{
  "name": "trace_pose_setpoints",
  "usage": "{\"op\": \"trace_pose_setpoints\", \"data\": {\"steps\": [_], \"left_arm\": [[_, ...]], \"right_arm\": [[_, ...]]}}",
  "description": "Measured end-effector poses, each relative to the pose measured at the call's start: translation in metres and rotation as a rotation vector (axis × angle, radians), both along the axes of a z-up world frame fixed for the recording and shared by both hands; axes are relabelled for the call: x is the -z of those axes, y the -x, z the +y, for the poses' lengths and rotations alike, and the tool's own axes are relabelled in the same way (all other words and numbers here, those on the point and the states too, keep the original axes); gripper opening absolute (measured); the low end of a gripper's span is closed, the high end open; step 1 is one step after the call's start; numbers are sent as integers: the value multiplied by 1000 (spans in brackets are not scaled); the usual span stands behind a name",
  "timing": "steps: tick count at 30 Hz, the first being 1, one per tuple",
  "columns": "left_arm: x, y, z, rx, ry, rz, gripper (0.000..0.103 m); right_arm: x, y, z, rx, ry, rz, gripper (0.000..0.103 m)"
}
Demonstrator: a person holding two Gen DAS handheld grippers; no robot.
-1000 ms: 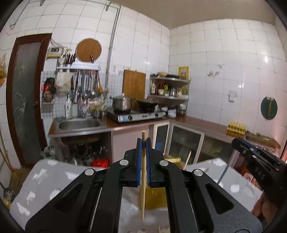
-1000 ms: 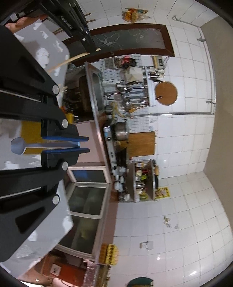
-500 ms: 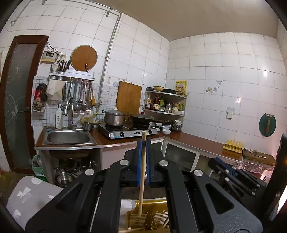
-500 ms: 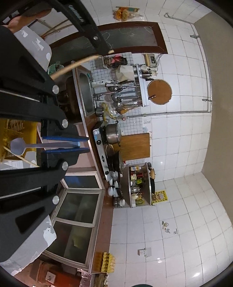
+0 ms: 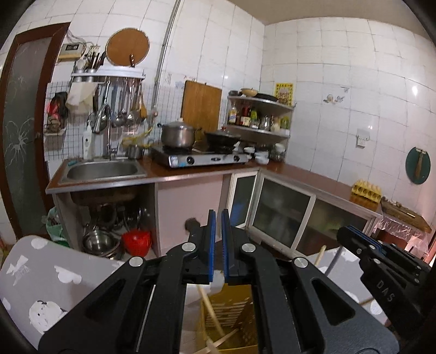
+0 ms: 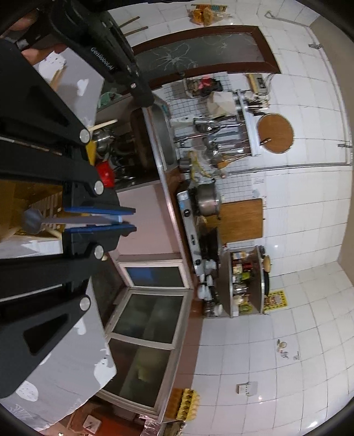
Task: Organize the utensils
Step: 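Carry the chopstick and spoon over the yellow holder and open both tools to drop them, then move both open tools back down to the utensils on the cloth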
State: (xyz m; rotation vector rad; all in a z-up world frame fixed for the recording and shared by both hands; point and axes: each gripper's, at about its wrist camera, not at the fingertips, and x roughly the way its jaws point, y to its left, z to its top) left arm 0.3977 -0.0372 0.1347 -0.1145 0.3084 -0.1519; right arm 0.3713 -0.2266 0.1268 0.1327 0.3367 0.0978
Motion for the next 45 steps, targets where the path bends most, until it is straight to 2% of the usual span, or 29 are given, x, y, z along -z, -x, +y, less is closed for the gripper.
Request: {"op": "trace_pose_setpoints", "data": {"steps": [4,6,7,8,9,10,11,15,18,21,30,37,45], "left_arm": [[2,7,14,-9,18,29,3],[1,18,21,-14,11,36,10],[1,24,25,-22,-1,48,28],[1,28,27,-29,-8,55,52],[0,36,31,-42,-9,51,60],[0,44,36,-59,-11,41,69],[-1,52,41,-72,-23,37,74],[2,78,56,-90,-48,80,84],[5,100,66,-124,-62,82,97],[9,125,76,-137,-68,82,98],[43,169,91,-164,-83,172,98],[84,186,92,-154,-91,254,98],[117,189,77,-149,-127,291,98]], "right_arm": [[15,-2,0,-2,14,57,7],[21,-1,-2,-12,10,94,9],[22,1,-4,-5,14,109,10],[23,4,-5,0,18,117,23],[23,8,-7,7,20,121,51],[22,16,-10,20,21,114,59],[20,21,-11,28,27,109,62],[17,51,-21,52,22,127,62],[18,77,-25,70,36,139,62],[24,102,-27,83,45,161,62],[59,154,-20,111,38,233,62],[98,172,-10,142,52,286,62],[135,176,0,151,49,338,62]]}}
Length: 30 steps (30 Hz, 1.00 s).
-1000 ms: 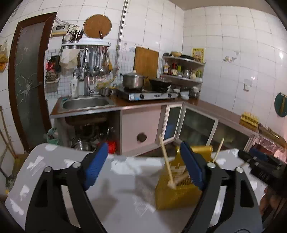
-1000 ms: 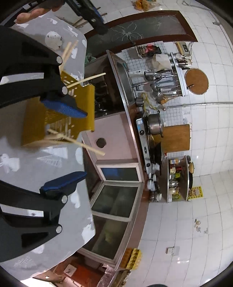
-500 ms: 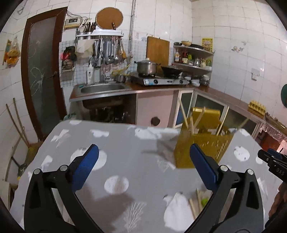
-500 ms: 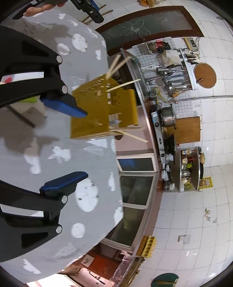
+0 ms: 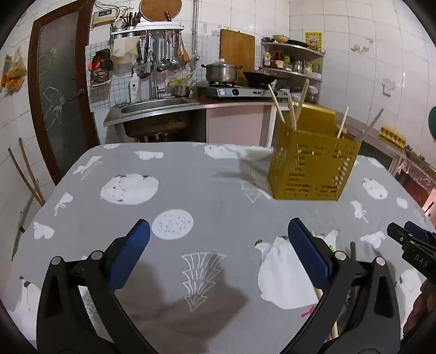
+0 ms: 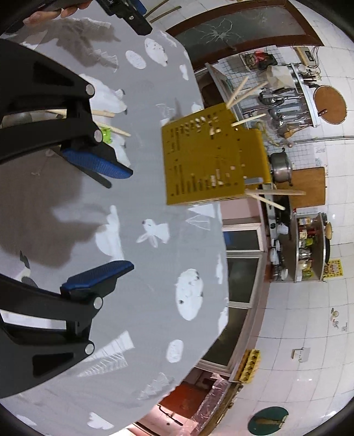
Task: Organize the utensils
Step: 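Move both open tools back down to the utensils on the cloth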
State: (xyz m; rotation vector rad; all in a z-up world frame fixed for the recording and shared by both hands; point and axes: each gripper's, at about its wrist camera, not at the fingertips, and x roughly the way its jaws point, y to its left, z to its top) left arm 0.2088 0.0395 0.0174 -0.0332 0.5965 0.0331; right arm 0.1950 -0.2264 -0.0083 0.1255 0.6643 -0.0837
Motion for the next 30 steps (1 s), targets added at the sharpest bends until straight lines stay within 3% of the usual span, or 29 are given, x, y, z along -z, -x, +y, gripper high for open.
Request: {"op": "trace_pose_setpoints", "data": {"steps": [13,20,21,23,30], "left_arm": [[29,-21,-8,16,30,132,98],[30,-25,-9,14,24,155,98],[30,-25,-10,14,22,158,98],[32,-26,-15,20,17,167,98],[40,-29,-37,51,29,210,98]], "right_arm": [[27,-44,28,0,9,181,59],[45,-66,40,28,-13,285,33],[44,-66,41,28,-9,284,23],[44,-67,41,12,-23,284,12],[41,-55,22,-58,-32,274,10]]}}
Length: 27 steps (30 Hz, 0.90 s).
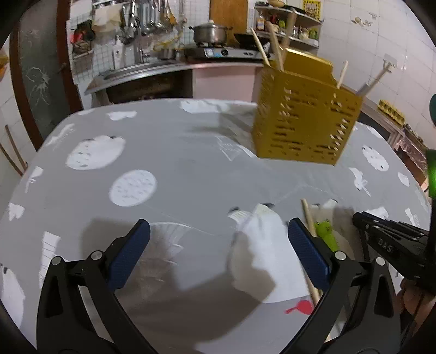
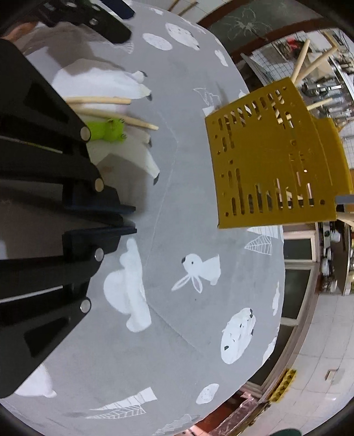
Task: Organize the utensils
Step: 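Move both open tools back down to the utensils on the cloth, then close the left tool on a chopstick while the right tool grasps another spoon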
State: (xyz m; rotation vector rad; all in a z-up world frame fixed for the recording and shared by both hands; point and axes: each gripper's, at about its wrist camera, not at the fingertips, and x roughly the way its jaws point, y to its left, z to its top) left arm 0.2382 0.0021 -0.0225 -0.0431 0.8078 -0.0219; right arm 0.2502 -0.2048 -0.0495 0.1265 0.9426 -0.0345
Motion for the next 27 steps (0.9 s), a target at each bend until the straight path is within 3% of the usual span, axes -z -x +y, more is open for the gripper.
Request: {"op": "trace_pose_setpoints", "data": {"steps": [9,15,18,25,27], "left_arm": [[20,-10,-38,33,-31,74,92],[36,-18,-48,37,-22,134,85],[36,-18,-51,30,-29,124,81],[31,-17,-59,46,-9,135,42],[30,-16,-63,55,-19,141,38]], "right_arm": [[-1,21,-48,-29,-7,-21,10],[5,25,-52,-27,-6,-64,10],[5,26,-52,-31,-5,-69,10],[6,23,-57,-27,-36,-71,10],[6,21,-55,-27,-25,-68,10]]}}
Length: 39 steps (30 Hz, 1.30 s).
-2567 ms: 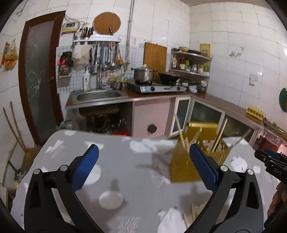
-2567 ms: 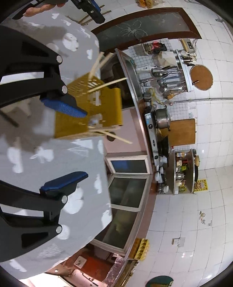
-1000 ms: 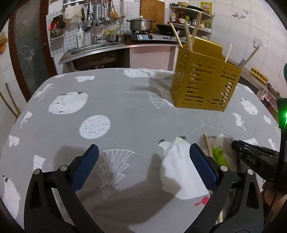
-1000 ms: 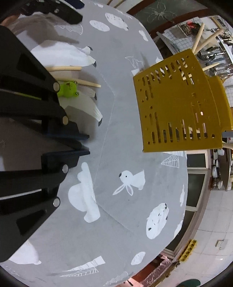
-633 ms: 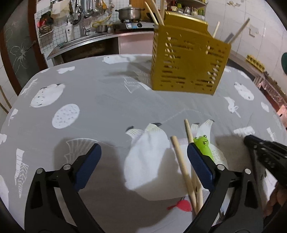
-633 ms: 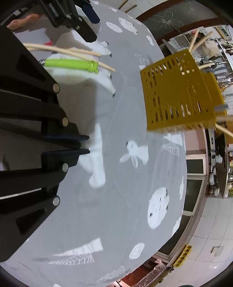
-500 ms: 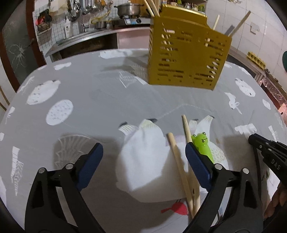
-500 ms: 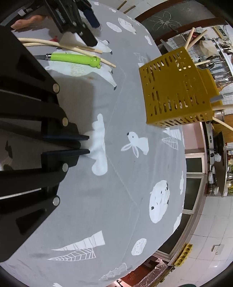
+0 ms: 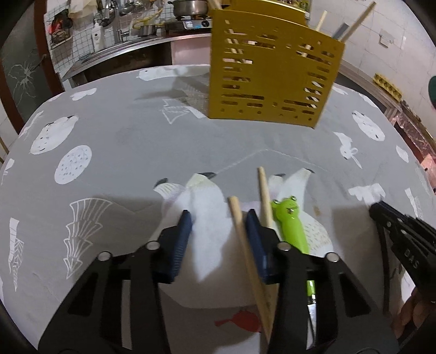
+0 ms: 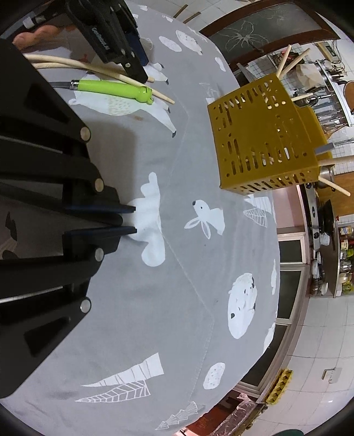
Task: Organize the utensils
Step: 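Close the left tool on a chopstick while the right tool grasps another spoon, then lift the chopstick and spoon over the yellow holder and open both tools to drop them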
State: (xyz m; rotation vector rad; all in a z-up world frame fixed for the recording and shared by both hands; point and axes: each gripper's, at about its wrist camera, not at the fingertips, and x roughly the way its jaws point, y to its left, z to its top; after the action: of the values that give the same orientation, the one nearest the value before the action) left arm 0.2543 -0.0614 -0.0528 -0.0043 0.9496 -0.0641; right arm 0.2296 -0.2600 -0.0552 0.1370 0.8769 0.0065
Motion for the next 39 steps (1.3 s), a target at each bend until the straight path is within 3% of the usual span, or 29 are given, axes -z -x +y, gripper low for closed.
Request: {"op": "trace_pose_setpoints", "data": {"steps": [4,12,27,32,39], "left_arm": [[1,-2,-8,22,-25,1,28],[-1,-5,-2,36,16,7,10],[-19,8,-3,62,-31,-60,9],[-38,18,7,59,-42,-126,5],[-69,31,29,36,9,-230,5]], "right_arm": [[0,-9,2,0,16,6,10],[-1,-6,5,5,39,-6,10],[-22,13,-3,37,10,-90,10],[-37,22,1,25,-6,-138,10],[-63,39,7,20,-16,-240,10]]}}
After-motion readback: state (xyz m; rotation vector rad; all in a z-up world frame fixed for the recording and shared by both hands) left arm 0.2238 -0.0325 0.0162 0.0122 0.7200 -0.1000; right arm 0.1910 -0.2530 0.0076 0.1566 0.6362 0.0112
